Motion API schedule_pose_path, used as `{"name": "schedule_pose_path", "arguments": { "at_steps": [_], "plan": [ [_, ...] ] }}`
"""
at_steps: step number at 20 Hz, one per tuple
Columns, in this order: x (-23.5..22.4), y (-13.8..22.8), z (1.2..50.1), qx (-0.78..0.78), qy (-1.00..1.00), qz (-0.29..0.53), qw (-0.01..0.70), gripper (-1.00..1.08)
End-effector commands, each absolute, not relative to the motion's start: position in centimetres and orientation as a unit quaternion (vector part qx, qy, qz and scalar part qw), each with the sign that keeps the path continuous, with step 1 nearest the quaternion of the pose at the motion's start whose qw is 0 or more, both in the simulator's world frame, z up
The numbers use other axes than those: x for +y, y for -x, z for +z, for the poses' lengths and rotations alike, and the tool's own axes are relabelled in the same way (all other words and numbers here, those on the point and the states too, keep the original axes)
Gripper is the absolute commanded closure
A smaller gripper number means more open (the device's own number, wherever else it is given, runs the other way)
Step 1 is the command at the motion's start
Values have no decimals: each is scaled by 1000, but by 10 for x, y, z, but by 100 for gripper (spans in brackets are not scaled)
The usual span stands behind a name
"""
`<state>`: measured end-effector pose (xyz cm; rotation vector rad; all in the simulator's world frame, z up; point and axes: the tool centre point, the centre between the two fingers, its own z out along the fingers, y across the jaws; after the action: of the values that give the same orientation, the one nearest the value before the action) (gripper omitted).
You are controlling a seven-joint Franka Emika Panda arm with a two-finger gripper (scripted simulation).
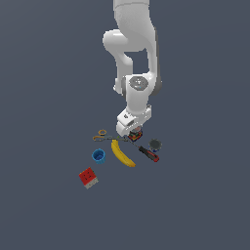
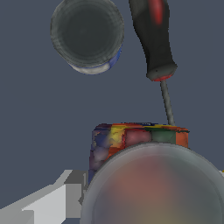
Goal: Pick up a designated object from a clutter of objects.
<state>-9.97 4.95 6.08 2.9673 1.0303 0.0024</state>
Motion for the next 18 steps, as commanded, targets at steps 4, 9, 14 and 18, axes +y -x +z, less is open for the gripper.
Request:
{"name": "schedule_pose_path", "arguments": {
  "at_steps": [4, 9, 14, 18],
  "plan": [
    [48, 99, 64, 328, -945, 1, 0, 108],
    [43, 96, 80, 328, -945, 1, 0, 108],
    [35, 91, 106, 328, -945, 1, 0, 108],
    [26, 85, 135, 328, -945, 1, -1, 108]
  ]
}}
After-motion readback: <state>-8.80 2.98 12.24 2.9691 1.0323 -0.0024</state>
